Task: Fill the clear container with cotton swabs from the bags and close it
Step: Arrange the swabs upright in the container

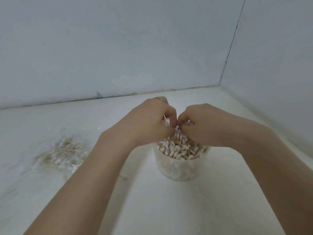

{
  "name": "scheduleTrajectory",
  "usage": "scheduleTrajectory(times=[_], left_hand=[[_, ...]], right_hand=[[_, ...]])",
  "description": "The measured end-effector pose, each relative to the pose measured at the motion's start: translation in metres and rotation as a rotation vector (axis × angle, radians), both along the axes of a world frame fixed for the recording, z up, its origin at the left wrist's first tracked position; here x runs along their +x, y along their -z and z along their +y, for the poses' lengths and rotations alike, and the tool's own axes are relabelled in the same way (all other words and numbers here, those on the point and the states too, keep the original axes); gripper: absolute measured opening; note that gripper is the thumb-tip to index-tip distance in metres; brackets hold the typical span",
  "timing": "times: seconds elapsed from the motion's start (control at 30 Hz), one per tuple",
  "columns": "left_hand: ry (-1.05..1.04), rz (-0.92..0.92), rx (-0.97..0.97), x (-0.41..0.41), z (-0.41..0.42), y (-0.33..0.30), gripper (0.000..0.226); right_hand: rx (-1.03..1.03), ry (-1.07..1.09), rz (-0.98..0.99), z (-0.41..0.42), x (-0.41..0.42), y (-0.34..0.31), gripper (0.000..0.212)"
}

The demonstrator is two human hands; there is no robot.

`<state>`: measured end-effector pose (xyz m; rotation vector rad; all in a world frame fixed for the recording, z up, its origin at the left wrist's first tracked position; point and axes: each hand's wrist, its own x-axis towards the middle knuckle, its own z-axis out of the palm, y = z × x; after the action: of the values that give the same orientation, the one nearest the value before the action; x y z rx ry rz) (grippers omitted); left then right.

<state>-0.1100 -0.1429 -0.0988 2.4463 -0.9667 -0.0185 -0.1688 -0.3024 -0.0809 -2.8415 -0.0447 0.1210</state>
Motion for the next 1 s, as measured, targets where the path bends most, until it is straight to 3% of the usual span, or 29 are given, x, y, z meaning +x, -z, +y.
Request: scheduleTrajectory(times=[0.27,0.47,0.67,1.0], left_hand=[[-0.023,0.032,0.101,0.000,-0.003,0.004,0.015],[0.005,0.097,0.000,0.006,0.004,0.003,0.008],[0.027,0.179,-0.097,0.009,0.012,-0.001,0.003],[0.028,0.261,-0.113,0.012,0.017,-0.002,0.010]], right_hand=[[0.064,0.005,-0.029,-0.005,0.004,0.004,0.021],[0.148,-0.014,-0.005,-0.011,0.001,-0.002,0.018],[0.239,-0.039,-0.118,-0.016,-0.001,-0.010,0.014],[0.191,0.034,-0.274,-0.023,-0.009,-0.026,0.016]])
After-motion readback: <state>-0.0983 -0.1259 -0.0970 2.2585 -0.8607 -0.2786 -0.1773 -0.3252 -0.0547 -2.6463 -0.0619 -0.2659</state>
